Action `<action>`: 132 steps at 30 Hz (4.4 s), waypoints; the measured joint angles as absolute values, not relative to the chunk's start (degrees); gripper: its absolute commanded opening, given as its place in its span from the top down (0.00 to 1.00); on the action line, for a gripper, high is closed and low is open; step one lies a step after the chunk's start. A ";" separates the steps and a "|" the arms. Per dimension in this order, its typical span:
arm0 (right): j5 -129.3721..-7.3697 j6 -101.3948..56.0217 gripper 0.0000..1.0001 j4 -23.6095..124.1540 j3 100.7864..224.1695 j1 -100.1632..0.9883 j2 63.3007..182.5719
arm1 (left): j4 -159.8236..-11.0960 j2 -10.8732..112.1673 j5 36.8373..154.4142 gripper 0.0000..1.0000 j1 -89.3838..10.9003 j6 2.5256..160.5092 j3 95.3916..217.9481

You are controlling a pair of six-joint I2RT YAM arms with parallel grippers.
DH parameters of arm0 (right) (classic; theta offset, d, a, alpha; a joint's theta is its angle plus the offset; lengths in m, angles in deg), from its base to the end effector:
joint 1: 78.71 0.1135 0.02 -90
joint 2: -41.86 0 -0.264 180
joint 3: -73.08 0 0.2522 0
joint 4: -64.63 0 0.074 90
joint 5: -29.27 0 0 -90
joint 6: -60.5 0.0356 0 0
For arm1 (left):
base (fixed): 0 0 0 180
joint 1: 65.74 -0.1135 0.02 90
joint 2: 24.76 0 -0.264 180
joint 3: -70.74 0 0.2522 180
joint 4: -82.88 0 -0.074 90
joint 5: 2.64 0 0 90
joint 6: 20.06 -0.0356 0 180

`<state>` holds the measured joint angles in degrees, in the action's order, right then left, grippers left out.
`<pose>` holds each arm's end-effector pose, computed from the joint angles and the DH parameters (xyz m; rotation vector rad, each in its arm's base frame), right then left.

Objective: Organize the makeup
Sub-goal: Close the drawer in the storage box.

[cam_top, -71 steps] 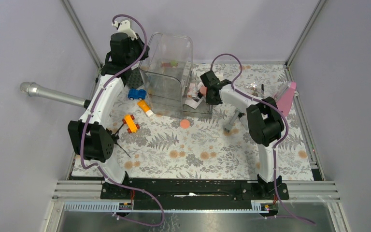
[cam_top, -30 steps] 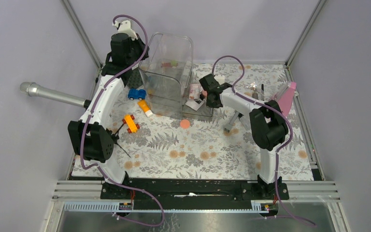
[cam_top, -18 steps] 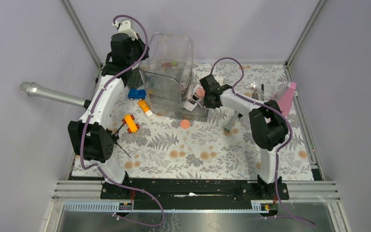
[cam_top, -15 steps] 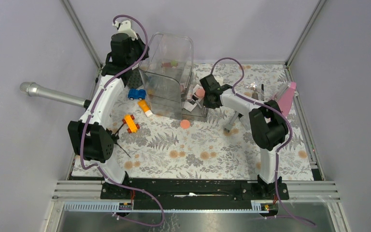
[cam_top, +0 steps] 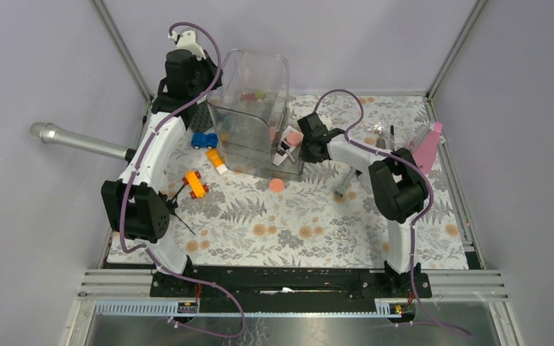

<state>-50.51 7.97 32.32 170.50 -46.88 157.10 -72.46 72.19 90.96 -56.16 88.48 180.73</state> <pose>0.3793 0.2280 0.1914 0.2001 2.4457 0.3253 0.3989 -0.0696 0.4104 -0.0941 1.7890 -0.4093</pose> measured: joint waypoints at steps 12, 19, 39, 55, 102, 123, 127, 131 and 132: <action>-54.38 9.26 0.61 38.51 167.92 -46.51 155.28 | -72.64 72.06 90.81 1.00 -56.03 88.37 180.46; -54.31 8.32 0.57 39.97 164.93 -47.21 149.91 | -72.66 71.97 90.74 1.00 -55.79 88.37 180.35; -58.56 0.30 0.35 36.32 153.72 -58.35 137.03 | -72.24 71.40 90.33 0.89 -55.28 86.47 180.05; -54.45 -5.34 0.31 34.51 150.81 -58.35 133.86 | -72.59 71.18 90.35 0.89 -55.04 85.25 179.61; -57.42 8.37 0.38 56.01 134.68 -48.34 128.97 | -74.34 70.20 87.77 0.90 -53.73 83.87 177.71; -46.25 2.27 0.36 45.11 145.63 -48.34 134.50 | -74.36 70.11 87.97 0.91 -53.73 83.87 177.60; -46.18 1.44 0.36 44.39 148.08 -48.34 136.33 | -74.36 70.11 87.99 0.91 -53.73 83.87 177.60; -46.25 1.13 0.37 43.80 149.89 -48.34 139.20 | -74.36 70.11 88.01 0.91 -53.73 83.87 177.60; -46.25 1.13 0.37 43.78 150.09 -48.34 139.81 | -74.34 70.11 88.03 0.91 -53.73 83.87 177.62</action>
